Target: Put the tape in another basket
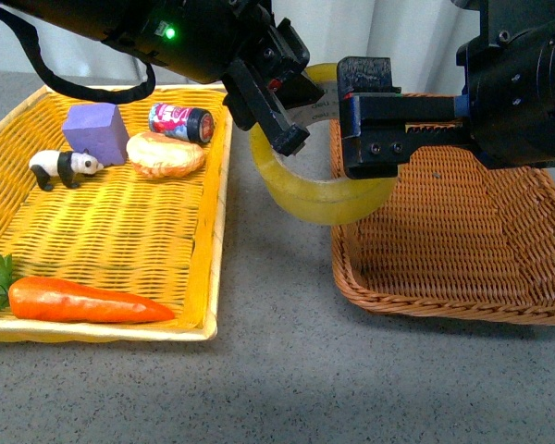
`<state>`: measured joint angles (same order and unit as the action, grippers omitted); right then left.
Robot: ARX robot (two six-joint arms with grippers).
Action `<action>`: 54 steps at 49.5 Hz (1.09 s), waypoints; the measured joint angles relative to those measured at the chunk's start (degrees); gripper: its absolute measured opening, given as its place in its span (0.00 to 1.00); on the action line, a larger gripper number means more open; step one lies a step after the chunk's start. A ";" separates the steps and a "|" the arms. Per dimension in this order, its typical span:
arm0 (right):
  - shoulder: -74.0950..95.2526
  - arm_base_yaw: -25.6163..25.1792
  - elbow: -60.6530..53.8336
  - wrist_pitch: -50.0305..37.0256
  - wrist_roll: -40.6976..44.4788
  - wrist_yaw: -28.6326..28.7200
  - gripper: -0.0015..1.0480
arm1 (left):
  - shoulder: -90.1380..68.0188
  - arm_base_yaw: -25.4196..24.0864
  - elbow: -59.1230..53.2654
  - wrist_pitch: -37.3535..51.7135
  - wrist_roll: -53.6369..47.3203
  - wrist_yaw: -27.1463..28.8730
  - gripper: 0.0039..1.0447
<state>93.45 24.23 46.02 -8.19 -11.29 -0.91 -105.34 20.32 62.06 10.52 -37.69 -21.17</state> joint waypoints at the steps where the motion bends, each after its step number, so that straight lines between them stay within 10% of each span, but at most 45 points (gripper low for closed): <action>1: 0.00 -0.02 0.00 0.00 -0.04 0.00 0.87 | 0.00 -0.02 0.00 0.00 0.00 0.00 0.15; 31: 0.33 -0.98 0.24 1.55 -4.94 0.39 0.16 | 0.04 1.01 0.11 -0.66 4.44 4.66 0.16; 54: 5.18 -8.17 0.15 0.31 0.39 -2.27 0.14 | 1.97 -7.21 2.86 10.01 42.60 16.50 0.94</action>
<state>98.63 16.05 46.17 -7.88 -10.90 -3.18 -103.37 13.10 64.93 20.53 4.91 -4.67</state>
